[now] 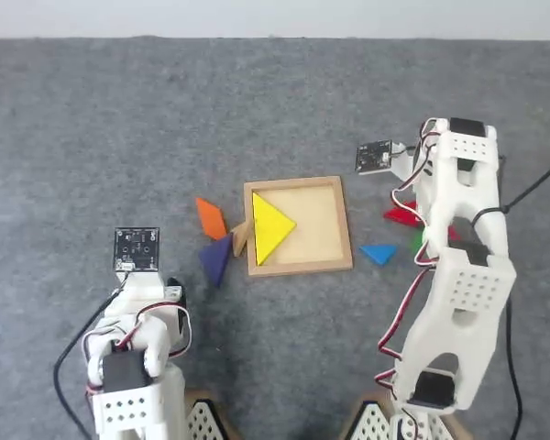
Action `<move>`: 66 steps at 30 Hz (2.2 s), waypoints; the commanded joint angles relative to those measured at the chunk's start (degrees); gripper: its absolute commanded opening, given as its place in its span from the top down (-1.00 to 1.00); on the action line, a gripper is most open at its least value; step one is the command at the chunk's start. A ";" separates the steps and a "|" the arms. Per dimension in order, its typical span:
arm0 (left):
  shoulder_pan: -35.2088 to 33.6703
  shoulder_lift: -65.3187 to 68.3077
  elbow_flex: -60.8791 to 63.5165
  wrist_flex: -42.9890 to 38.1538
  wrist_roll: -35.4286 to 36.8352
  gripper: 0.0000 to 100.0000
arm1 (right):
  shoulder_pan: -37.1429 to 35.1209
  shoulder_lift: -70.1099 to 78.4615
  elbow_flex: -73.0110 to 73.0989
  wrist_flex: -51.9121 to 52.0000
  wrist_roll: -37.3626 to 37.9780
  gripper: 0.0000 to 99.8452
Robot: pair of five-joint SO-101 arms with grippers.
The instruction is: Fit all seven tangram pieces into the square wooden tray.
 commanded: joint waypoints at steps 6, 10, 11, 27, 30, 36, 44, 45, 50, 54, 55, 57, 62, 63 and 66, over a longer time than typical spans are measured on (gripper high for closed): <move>-0.35 -1.14 -0.75 0.18 -0.09 0.81 | 1.36 -4.44 3.78 0.92 -0.88 0.43; -0.35 -1.14 -0.75 0.18 -0.09 0.81 | 2.42 -4.70 3.96 -2.86 -3.08 0.43; -0.35 -1.14 -0.75 0.18 -0.09 0.81 | 2.95 -4.70 3.96 -5.32 -4.31 0.43; -0.35 -1.14 -0.75 0.18 -0.09 0.81 | 5.14 -5.32 2.64 -9.10 -8.88 0.42; -0.35 -1.14 -0.75 0.18 -0.09 0.81 | 5.23 -5.67 2.46 -12.09 -12.92 0.42; -0.35 -1.14 -0.75 0.18 -0.09 0.81 | 6.90 -6.29 2.02 -12.97 -21.01 0.42; -0.35 -1.14 -0.75 0.18 -0.09 0.81 | 8.92 -5.93 -0.26 -13.05 -32.70 0.42; -0.35 -1.14 -0.75 0.18 -0.09 0.81 | 9.10 -5.76 -0.26 -13.05 -34.55 0.42; -0.35 -1.14 -0.75 0.18 -0.09 0.81 | 11.03 -4.44 0.00 -15.87 -45.80 0.43; -0.35 -1.14 -0.75 0.18 -0.09 0.81 | 12.26 -2.15 -0.35 -16.57 -51.43 0.43; -0.35 -1.14 -0.75 0.18 -0.09 0.81 | 12.26 -1.71 -0.35 -16.75 -52.75 0.43; -0.35 -1.14 -0.75 0.18 -0.09 0.81 | 12.26 -1.54 -0.35 -16.57 -55.21 0.43; -0.35 -1.14 -0.75 0.18 -0.09 0.81 | 12.18 -4.44 -2.20 -16.13 -60.75 0.43; -0.35 -1.14 -0.75 0.18 -0.09 0.81 | 12.18 -5.23 -2.46 -16.13 -62.07 0.43; -0.35 -1.14 -0.75 0.18 -0.09 0.81 | 12.26 -7.60 -2.64 -16.13 -67.96 0.43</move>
